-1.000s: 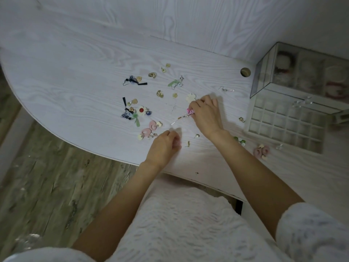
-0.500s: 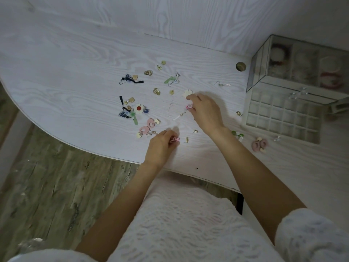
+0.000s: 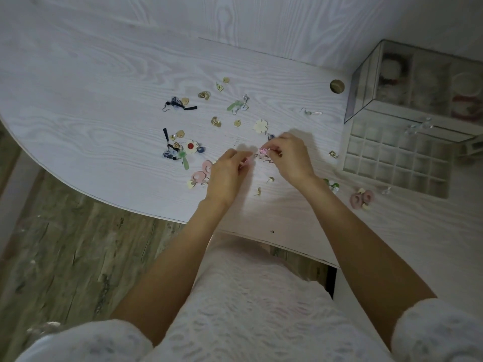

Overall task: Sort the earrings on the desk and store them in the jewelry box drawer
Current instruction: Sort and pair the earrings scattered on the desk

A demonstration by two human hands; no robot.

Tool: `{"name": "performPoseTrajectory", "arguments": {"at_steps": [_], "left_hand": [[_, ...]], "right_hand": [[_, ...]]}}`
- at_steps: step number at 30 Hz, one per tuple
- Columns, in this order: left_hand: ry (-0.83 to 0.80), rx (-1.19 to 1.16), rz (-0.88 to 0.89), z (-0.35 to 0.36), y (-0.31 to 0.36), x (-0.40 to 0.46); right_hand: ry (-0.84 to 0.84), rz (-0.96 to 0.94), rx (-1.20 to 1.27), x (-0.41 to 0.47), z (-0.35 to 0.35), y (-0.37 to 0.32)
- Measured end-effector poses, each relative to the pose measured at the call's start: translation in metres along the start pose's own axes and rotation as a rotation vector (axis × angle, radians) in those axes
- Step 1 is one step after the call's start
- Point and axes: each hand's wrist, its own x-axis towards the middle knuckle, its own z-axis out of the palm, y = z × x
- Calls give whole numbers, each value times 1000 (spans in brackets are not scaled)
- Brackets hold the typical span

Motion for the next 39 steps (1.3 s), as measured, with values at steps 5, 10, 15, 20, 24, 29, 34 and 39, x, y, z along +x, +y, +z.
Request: {"name": "performPoseTrajectory", "arguments": {"at_steps": [5,10,15,20,24,29,34,39], "left_hand": [[-52,33,-62,7,-7,15],[-2,26,-50,-1,-9,11],[74,-176,-91,-17,11,-8],[-117,-391,-6,4,54,-36],[-352,-335,60,54,72,-45],[-414,-135,92,97,89,-59],[-304,41,249,99,88,-70],[-383,58,220,100,85,-69]], "right_hand": [[126,52,36,1,-1,-3],[216,222,444,-13,-12,-3],[316,270,645,-75,-27,10],[398,485,568,-149,-27,49],[468,578,421,-176,-24,69],[480,562,203,-178,-22,77],[427,522,-141,-187,-29,78],[274,513,-52,-180,-22,78]]}}
